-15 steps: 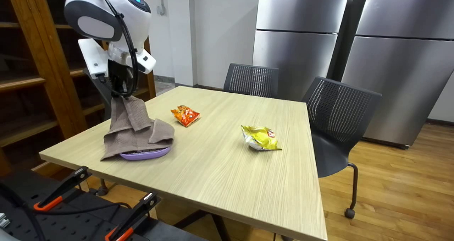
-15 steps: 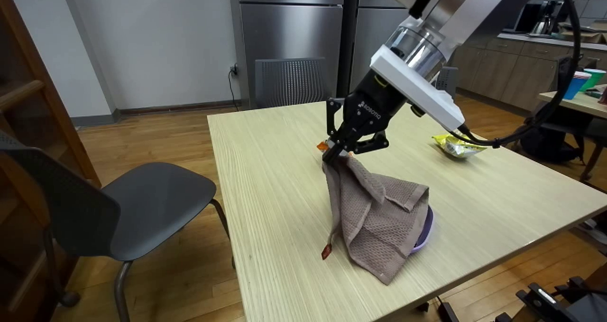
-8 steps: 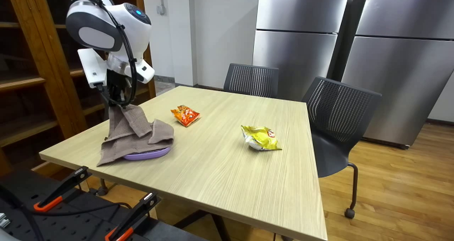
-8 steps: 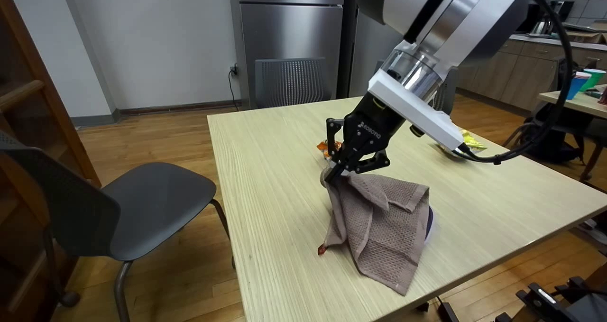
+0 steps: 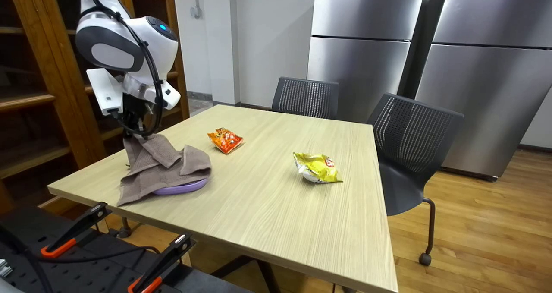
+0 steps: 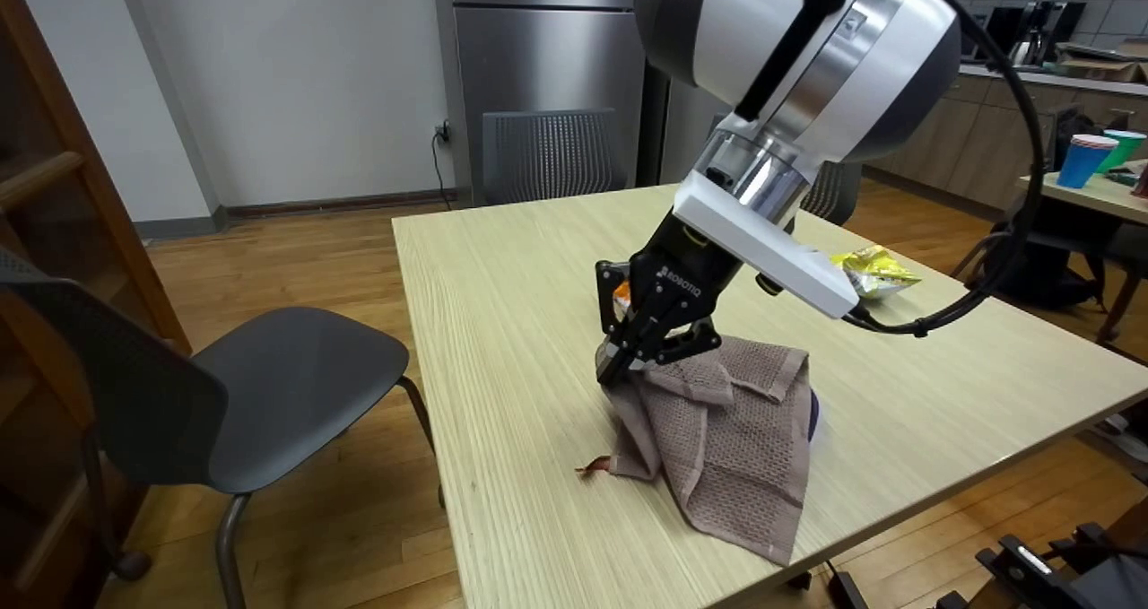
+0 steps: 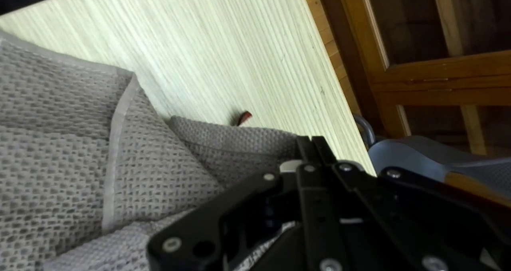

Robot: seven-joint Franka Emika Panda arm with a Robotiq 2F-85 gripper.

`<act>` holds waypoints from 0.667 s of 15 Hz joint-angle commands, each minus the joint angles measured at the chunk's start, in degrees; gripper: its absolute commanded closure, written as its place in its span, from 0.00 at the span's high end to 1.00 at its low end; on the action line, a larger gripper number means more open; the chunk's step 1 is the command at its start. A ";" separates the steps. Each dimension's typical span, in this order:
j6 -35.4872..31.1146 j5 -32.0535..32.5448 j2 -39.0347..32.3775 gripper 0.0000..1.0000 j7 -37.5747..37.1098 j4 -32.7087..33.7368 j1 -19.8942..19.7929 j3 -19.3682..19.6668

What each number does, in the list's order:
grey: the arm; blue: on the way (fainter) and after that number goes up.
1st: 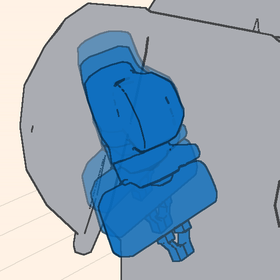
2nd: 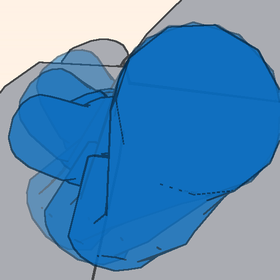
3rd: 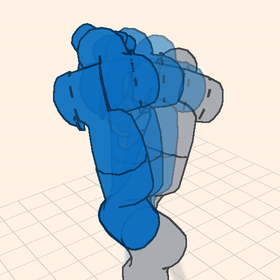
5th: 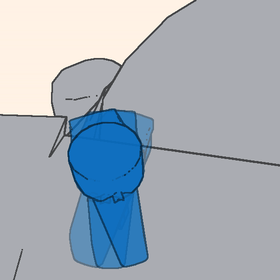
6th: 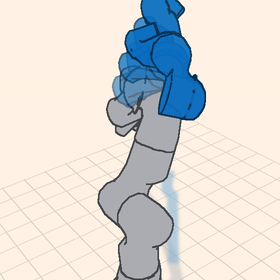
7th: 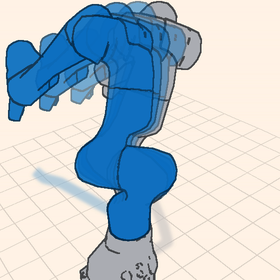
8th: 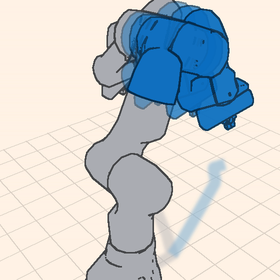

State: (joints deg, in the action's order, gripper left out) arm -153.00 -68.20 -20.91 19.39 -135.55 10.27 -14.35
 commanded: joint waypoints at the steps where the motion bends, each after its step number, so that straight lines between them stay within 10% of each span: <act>1: 1.34 2.05 -2.07 0.01 -1.68 1.77 0.81 0.52; 5: 1.37 3.24 -3.62 0.01 -2.29 2.18 0.79 0.58; 7: 1.06 3.77 -3.95 0.25 -2.74 2.12 0.79 0.70; 8: 1.19 4.40 -4.04 0.13 -3.07 2.01 0.76 0.86; 10: 0.98 5.23 -4.11 0.39 -3.80 1.85 0.80 1.02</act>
State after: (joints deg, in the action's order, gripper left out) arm -152.92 -65.17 -24.82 18.37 -134.38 10.61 -14.05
